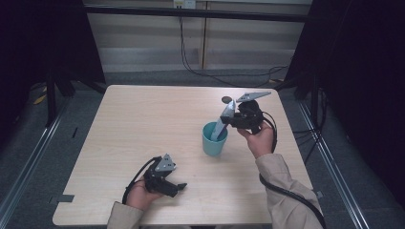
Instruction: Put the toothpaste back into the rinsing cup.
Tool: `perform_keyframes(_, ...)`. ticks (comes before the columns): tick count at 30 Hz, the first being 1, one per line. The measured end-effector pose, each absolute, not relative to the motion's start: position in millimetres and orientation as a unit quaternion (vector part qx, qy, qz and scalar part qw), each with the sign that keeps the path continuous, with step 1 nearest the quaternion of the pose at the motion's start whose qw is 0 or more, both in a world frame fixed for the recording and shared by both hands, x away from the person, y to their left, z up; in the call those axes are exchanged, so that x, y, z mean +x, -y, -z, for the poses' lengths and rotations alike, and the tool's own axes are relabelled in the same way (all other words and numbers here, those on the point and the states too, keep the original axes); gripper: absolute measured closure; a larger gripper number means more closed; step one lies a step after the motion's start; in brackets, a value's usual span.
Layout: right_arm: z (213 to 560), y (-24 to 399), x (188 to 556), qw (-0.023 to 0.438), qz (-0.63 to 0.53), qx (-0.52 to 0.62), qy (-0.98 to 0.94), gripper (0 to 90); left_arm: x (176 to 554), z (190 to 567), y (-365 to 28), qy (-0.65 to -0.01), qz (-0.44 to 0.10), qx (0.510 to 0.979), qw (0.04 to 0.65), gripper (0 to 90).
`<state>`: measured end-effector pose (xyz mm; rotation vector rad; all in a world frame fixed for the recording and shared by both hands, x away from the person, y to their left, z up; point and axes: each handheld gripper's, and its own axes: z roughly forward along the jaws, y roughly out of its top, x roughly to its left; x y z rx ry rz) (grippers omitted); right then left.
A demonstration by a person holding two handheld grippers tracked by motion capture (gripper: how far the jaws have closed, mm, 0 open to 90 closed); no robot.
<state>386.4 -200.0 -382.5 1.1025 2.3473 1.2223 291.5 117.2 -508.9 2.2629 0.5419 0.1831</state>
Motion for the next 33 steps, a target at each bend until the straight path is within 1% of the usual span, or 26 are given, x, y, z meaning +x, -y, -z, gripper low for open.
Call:
perform_keyframes(19,401,192,380,0.126,-0.423,0.375,-0.815,75.9,292,508,-118,-0.209,-0.073,0.895,0.387,14.6)
perform_keyframes(33,403,195,374,0.130,-0.425,0.370,-0.816,74.6,292,508,-119,-0.209,-0.074,0.895,0.387,14.6)
